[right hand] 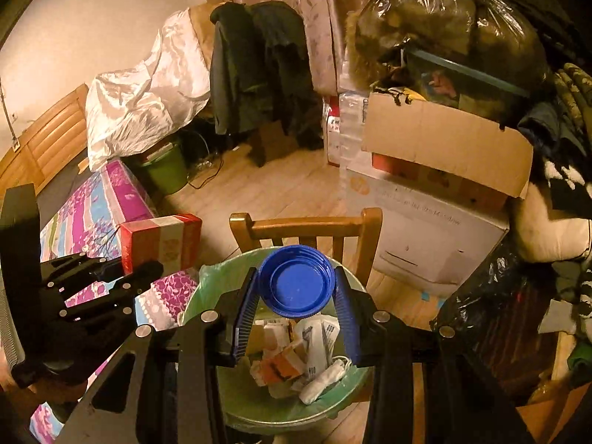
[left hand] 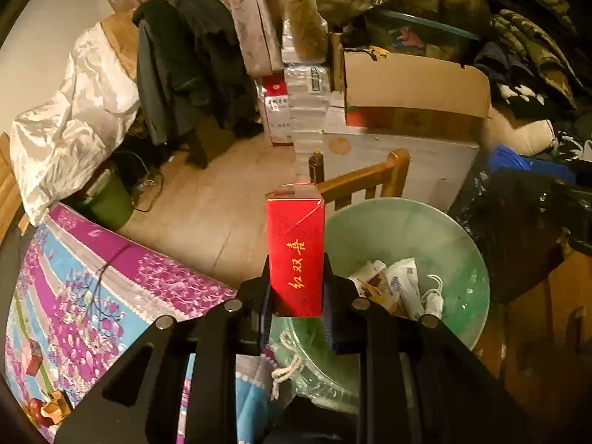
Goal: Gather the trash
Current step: 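Carry the red box and blue cap over the green bin, then open both grippers to drop the red box and cap into the bin, then move both grippers back to the quilt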
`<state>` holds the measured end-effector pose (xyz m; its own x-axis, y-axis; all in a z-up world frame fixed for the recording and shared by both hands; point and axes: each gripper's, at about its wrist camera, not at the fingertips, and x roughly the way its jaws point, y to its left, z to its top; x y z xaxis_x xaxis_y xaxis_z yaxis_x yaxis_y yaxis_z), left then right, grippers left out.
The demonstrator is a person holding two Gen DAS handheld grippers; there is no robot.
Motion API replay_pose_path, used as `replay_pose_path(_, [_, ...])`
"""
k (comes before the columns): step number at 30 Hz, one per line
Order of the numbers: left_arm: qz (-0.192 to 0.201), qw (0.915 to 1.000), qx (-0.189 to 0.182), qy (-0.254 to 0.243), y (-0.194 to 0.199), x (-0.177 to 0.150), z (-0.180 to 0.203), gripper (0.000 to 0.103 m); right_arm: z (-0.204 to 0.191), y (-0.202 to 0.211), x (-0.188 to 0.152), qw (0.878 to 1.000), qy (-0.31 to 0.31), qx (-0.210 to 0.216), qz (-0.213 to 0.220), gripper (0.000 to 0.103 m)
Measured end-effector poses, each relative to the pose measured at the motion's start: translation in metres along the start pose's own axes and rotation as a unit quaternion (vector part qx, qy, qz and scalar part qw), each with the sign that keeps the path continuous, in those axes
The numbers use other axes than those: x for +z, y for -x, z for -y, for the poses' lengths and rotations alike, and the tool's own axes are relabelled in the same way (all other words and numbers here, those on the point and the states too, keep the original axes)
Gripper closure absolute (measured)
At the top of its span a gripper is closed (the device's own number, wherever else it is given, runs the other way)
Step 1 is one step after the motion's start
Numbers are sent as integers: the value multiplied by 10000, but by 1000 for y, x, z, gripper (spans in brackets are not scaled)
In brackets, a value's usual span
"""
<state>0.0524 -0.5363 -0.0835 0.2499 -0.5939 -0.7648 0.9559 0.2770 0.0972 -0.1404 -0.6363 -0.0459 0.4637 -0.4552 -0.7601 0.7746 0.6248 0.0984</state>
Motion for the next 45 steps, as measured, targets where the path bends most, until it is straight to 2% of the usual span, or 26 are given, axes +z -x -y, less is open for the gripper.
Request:
replay_pose_path(7, [-57, 9992, -374, 118, -2, 2, -1, 82, 2, -4, -4, 9999, -3, 1, -111, 62])
replay_pose_path(14, [45, 9972, -739, 113, 0, 6, 5, 82, 12, -5, -2, 9999, -142, 35, -73, 62])
replay_pose_path(15, [52, 9968, -796, 50, -1, 7, 6, 81, 13, -7, -2, 9999, -146, -10, -64, 57])
replay_pose_path(17, [-90, 9979, -644, 2, -6, 6, 8, 77, 18, -9, -4, 9997, -218, -8, -72, 40])
replay_pose_path(22, [-205, 9973, -661, 264, -12, 2, -2, 76, 18, -13, -7, 9997, -181, 41, -147, 40])
replay_pose_path(30, [-60, 9976, -660, 187, -4, 3, -2, 76, 14, -16, -9, 9997, -145, 43, -171, 41])
replay_pose_path(37, [-55, 9980, -303, 552, -1, -19, -24, 76, -6, -19, -14, 9996, 63, 237, -114, 41])
replay_pose_path(38, [-22, 9980, -175, 604, 1, -24, -29, 74, -15, -21, -16, 9993, 154, 316, -86, 41])
replay_pose_path(40, [84, 9977, 172, 652, 8, -38, -39, 60, -26, -24, -19, 9988, 257, 421, -60, 41])
replay_pose_path(45, [85, 9918, 703, 1068, 21, -77, -80, 53, -71, -32, -25, 9942, 390, 1001, 52, 31])
